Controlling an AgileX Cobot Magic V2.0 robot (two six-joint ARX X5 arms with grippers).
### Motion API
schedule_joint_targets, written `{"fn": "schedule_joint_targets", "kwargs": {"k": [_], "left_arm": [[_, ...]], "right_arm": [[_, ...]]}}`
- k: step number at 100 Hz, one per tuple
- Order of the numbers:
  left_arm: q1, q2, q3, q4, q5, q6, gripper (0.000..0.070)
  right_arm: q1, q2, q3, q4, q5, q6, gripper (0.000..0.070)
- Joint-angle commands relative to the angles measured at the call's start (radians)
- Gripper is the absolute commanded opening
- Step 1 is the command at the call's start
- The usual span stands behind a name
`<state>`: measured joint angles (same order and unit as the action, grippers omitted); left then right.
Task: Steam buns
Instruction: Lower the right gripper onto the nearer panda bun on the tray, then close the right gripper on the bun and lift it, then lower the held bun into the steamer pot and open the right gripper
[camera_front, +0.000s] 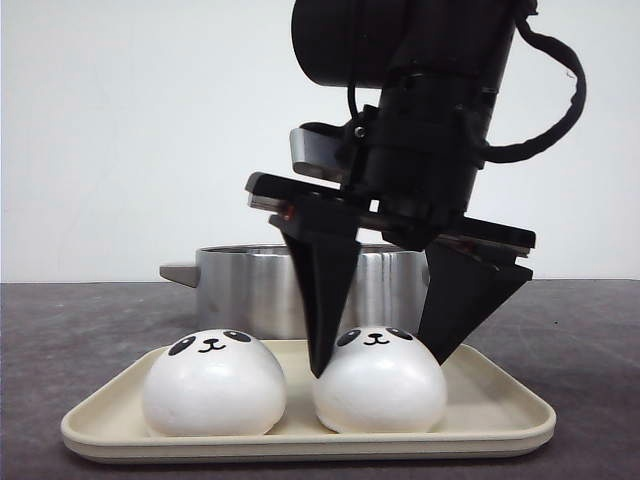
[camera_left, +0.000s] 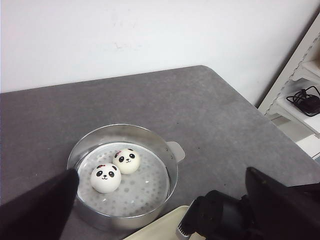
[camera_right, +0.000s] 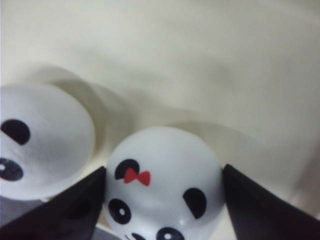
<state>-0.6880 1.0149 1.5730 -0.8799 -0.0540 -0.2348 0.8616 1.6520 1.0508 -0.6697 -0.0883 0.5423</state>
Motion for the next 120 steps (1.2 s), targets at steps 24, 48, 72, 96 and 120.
{"fn": "schedule_joint_targets", "kwargs": {"k": [24, 48, 72, 96, 120], "left_arm": [[-0.008, 0.011, 0.023, 0.012, -0.029, 0.011, 0.0666], [-0.008, 0.011, 0.023, 0.011, -0.030, 0.010, 0.0666], [-0.008, 0.018, 0.023, 0.029, -0.070, 0.014, 0.0666], [-0.008, 0.033, 0.023, 0.048, -0.070, 0.014, 0.0666], [-0.008, 0.051, 0.023, 0.048, -0.070, 0.013, 0.0666]], "right_arm": [[0.007, 0.024, 0.009, 0.009, -0.011, -0.013, 0.0012], [0.011, -0.099, 0.070, 0.010, 0.005, -0.037, 0.0012], [0.018, -0.237, 0.342, 0.018, 0.100, -0.123, 0.0008], [-0.139, -0.113, 0.562, 0.035, 0.121, -0.258, 0.0007], [-0.251, 0.110, 0.570, 0.048, 0.084, -0.266, 0.0007]]}}
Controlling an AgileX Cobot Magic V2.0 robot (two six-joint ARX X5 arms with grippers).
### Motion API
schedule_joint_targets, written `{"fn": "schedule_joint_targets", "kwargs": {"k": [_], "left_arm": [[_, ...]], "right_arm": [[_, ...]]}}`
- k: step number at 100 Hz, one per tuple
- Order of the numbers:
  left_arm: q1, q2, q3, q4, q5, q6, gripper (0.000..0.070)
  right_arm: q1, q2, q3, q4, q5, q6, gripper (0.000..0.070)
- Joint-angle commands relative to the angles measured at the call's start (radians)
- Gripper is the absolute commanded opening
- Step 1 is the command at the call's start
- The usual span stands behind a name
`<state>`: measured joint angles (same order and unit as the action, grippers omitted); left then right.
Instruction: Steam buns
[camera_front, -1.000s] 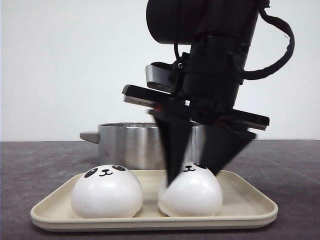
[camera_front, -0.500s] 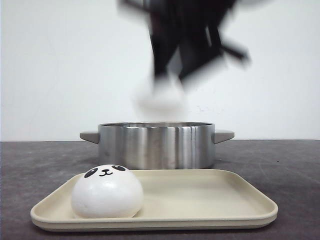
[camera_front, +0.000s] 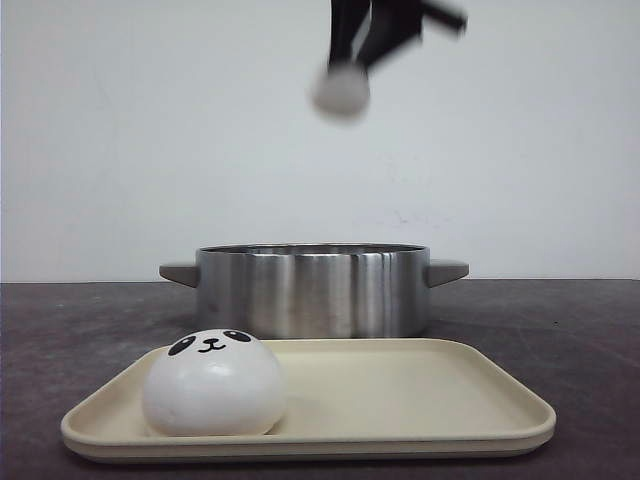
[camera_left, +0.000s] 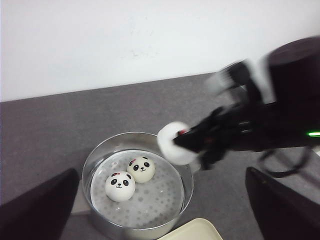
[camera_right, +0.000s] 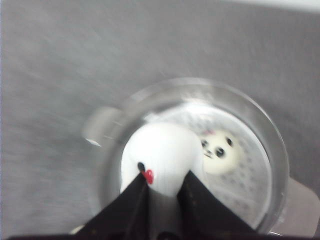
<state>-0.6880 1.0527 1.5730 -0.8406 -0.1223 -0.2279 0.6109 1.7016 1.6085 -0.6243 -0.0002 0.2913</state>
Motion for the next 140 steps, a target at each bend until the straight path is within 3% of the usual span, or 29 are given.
{"fn": "schedule_joint_targets", "kwargs": {"k": [1, 35, 41, 50, 54, 62, 73, 84, 88, 92, 95, 96, 99, 140], "left_arm": [[-0.008, 0.013, 0.023, 0.008, -0.002, 0.006, 0.0666], [-0.008, 0.021, 0.023, -0.021, -0.002, 0.007, 0.0666], [-0.008, 0.021, 0.023, -0.027, -0.002, 0.007, 0.0666], [-0.008, 0.023, 0.023, -0.029, -0.002, 0.007, 0.0666], [-0.008, 0.023, 0.023, -0.029, -0.002, 0.007, 0.0666], [-0.008, 0.024, 0.023, -0.029, -0.002, 0.007, 0.0666], [-0.008, 0.029, 0.023, -0.032, -0.002, 0.007, 0.0666], [-0.008, 0.033, 0.023, -0.040, -0.001, 0.006, 0.0666], [-0.008, 0.034, 0.023, -0.053, -0.001, 0.006, 0.0666], [-0.008, 0.037, 0.023, -0.071, -0.001, 0.006, 0.0666], [-0.008, 0.040, 0.023, -0.088, -0.001, 0.005, 0.0666], [-0.008, 0.041, 0.022, -0.097, -0.001, 0.005, 0.0666], [-0.008, 0.044, 0.020, -0.112, -0.001, 0.005, 0.0666], [-0.022, 0.083, -0.249, -0.103, 0.086, -0.050, 0.0666]], "right_arm": [[-0.003, 0.071, 0.012, 0.003, -0.004, -0.015, 0.0007], [-0.028, 0.274, 0.011, 0.002, 0.001, -0.019, 0.0024], [-0.029, 0.285, 0.011, 0.004, 0.004, -0.019, 0.0132], [-0.033, 0.294, 0.011, 0.002, 0.007, -0.019, 0.0419], [-0.034, 0.294, 0.011, 0.001, 0.013, -0.019, 0.0505], [-0.034, 0.294, 0.011, -0.002, 0.032, -0.019, 0.0555], [-0.034, 0.294, 0.012, -0.006, 0.034, -0.018, 0.0568], [-0.038, 0.290, 0.032, -0.035, 0.027, -0.018, 0.0561], [-0.038, 0.288, 0.052, -0.056, 0.026, -0.018, 0.0515], [-0.038, 0.274, 0.074, -0.087, 0.026, -0.018, 0.0370], [-0.038, 0.264, 0.091, -0.104, 0.026, -0.021, 0.0211], [-0.038, 0.259, 0.101, -0.114, 0.026, -0.023, 0.0125], [-0.037, 0.248, 0.117, -0.130, 0.026, -0.027, 0.0000], [0.047, -0.179, 0.192, -0.167, 0.031, -0.062, 0.0017]]}}
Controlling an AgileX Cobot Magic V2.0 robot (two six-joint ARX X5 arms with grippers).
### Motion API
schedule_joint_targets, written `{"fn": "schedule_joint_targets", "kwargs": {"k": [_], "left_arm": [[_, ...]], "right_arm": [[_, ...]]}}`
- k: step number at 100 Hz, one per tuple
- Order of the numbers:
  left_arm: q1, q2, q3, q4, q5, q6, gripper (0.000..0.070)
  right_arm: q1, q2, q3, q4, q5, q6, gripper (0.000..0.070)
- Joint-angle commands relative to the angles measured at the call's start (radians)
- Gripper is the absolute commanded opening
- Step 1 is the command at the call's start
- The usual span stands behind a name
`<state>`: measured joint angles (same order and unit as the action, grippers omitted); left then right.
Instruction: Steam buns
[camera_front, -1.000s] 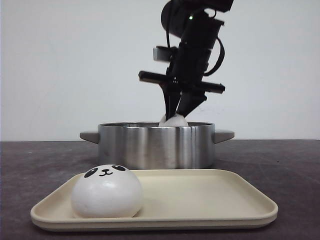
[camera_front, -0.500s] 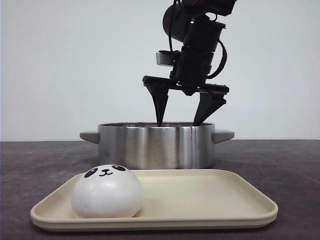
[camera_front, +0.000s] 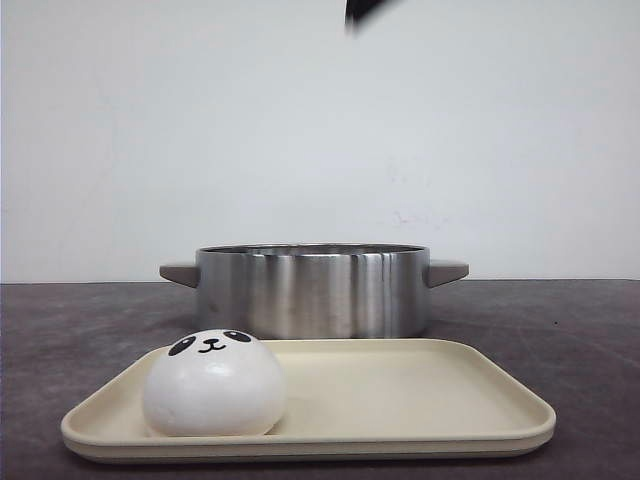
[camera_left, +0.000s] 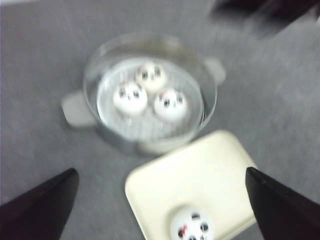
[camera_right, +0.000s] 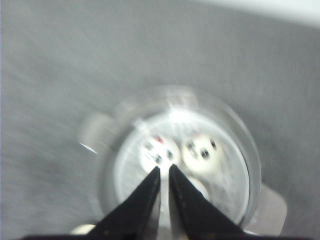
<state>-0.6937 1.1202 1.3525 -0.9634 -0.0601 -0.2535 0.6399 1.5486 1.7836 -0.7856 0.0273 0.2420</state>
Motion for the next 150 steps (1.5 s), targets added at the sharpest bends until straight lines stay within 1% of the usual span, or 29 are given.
{"fn": "schedule_joint_targets", "kwargs": {"k": [1, 7, 12, 24, 32, 70, 88, 106, 111, 119, 125, 129, 130, 132, 135, 143, 144, 150], "left_arm": [[-0.017, 0.017, -0.039, 0.024, 0.030, -0.025, 0.0666], [-0.027, 0.025, -0.096, 0.060, 0.066, -0.027, 0.0666], [-0.036, 0.036, -0.142, 0.085, 0.098, -0.033, 0.0666], [-0.067, 0.090, -0.226, 0.118, 0.136, -0.081, 0.0666], [-0.090, 0.146, -0.253, 0.121, 0.139, -0.097, 0.0666], [-0.182, 0.428, -0.254, 0.135, 0.148, -0.099, 0.0666], [-0.204, 0.494, -0.254, 0.182, 0.148, -0.109, 0.0666], [-0.210, 0.526, -0.254, 0.202, 0.147, -0.152, 0.0657], [-0.210, 0.534, -0.254, 0.196, 0.147, -0.151, 0.0607], [-0.210, 0.539, -0.254, 0.192, 0.146, -0.145, 0.0500], [-0.210, 0.539, -0.254, 0.193, 0.146, -0.140, 0.0445], [-0.210, 0.539, -0.254, 0.194, 0.142, -0.134, 0.0394], [-0.210, 0.539, -0.254, 0.194, 0.137, -0.129, 0.0368], [-0.210, 0.539, -0.254, 0.193, 0.133, -0.125, 0.0338], [-0.210, 0.539, -0.254, 0.193, 0.127, -0.117, 0.0264], [-0.210, 0.539, -0.254, 0.193, 0.113, -0.091, 0.0012], [-0.210, 0.539, -0.254, 0.193, 0.111, -0.089, 0.0000], [-0.210, 0.539, -0.254, 0.194, 0.105, -0.074, 0.0000]], "right_arm": [[0.021, -0.036, 0.016, -0.005, 0.003, -0.014, 0.0017], [0.038, -0.093, 0.016, -0.005, 0.011, -0.015, 0.0017], [0.053, -0.134, 0.016, -0.004, 0.033, -0.016, 0.0017], [0.081, -0.203, 0.016, -0.006, 0.082, -0.019, 0.0017], [0.085, -0.233, 0.016, -0.011, 0.084, -0.018, 0.0017], [0.087, -0.256, 0.016, -0.089, 0.086, -0.013, 0.0017], [0.108, -0.257, 0.016, -0.091, 0.086, -0.013, 0.0017], [0.111, -0.257, 0.016, -0.091, 0.086, -0.014, 0.0017], [0.111, -0.257, 0.016, -0.091, 0.085, -0.013, 0.0017], [0.111, -0.257, 0.016, -0.092, 0.085, -0.013, 0.0017], [0.111, -0.257, 0.016, -0.092, 0.086, -0.014, 0.0017], [0.111, -0.257, 0.016, -0.092, 0.086, -0.014, 0.0017], [0.111, -0.257, 0.016, -0.092, 0.086, -0.014, 0.0017], [0.111, -0.257, 0.016, -0.092, 0.086, -0.013, 0.0017], [0.111, -0.257, 0.016, -0.092, 0.086, -0.014, 0.0017], [0.111, -0.257, 0.016, -0.092, 0.086, -0.014, 0.0017], [0.111, -0.257, 0.016, -0.092, 0.086, -0.014, 0.0017], [0.111, -0.257, 0.016, -0.092, 0.086, -0.014, 0.0017]]}}
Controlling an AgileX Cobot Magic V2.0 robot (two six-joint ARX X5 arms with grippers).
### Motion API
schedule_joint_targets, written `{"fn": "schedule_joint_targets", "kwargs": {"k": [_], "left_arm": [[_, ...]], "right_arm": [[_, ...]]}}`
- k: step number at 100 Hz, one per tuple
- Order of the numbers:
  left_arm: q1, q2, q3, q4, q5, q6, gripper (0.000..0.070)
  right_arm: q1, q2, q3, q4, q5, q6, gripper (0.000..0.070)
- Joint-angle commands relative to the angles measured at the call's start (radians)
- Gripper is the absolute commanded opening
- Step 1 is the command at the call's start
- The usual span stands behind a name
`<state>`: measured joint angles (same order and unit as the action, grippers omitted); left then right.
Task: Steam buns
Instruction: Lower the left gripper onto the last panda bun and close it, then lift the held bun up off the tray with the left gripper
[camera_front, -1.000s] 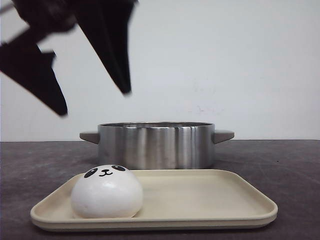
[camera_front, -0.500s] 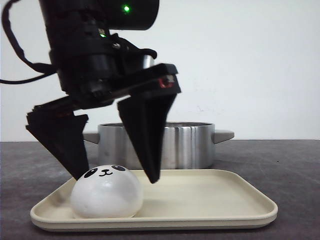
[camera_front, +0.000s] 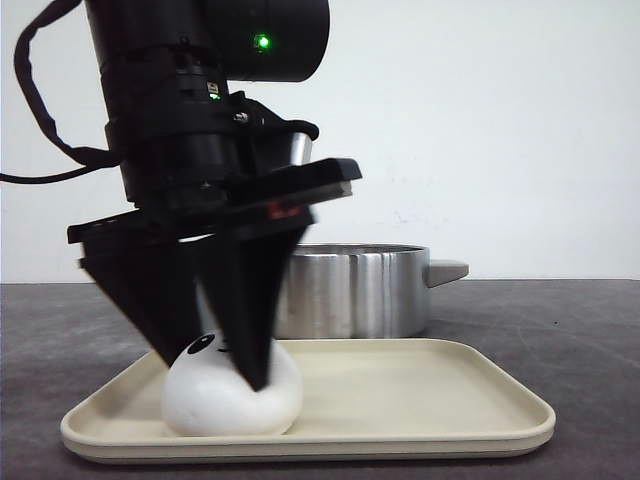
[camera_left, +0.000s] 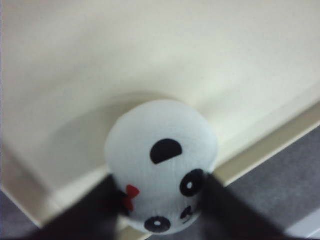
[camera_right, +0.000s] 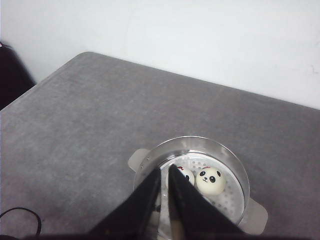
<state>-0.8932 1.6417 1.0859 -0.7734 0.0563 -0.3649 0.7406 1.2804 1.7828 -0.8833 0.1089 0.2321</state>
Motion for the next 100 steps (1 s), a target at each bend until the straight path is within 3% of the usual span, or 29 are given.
{"fn": "schedule_joint_targets", "kwargs": {"k": [1, 37, 60, 77, 100], "left_arm": [[-0.011, 0.018, 0.013, 0.004, -0.011, 0.040, 0.0000], [-0.014, -0.062, 0.096, -0.053, -0.017, 0.143, 0.0000], [0.000, -0.153, 0.300, -0.068, -0.101, 0.209, 0.0000], [0.068, -0.137, 0.404, -0.016, -0.137, 0.304, 0.0000], [0.206, -0.048, 0.407, 0.094, -0.137, 0.368, 0.0000]], "right_arm": [[0.011, 0.011, 0.017, 0.005, 0.004, -0.004, 0.0017], [0.011, 0.011, 0.017, 0.005, 0.004, -0.004, 0.0017], [0.011, 0.012, 0.017, 0.011, 0.004, -0.005, 0.0017], [0.011, 0.012, 0.017, 0.023, 0.004, -0.005, 0.0017], [0.011, 0.013, 0.016, 0.023, 0.005, -0.008, 0.0017]]}}
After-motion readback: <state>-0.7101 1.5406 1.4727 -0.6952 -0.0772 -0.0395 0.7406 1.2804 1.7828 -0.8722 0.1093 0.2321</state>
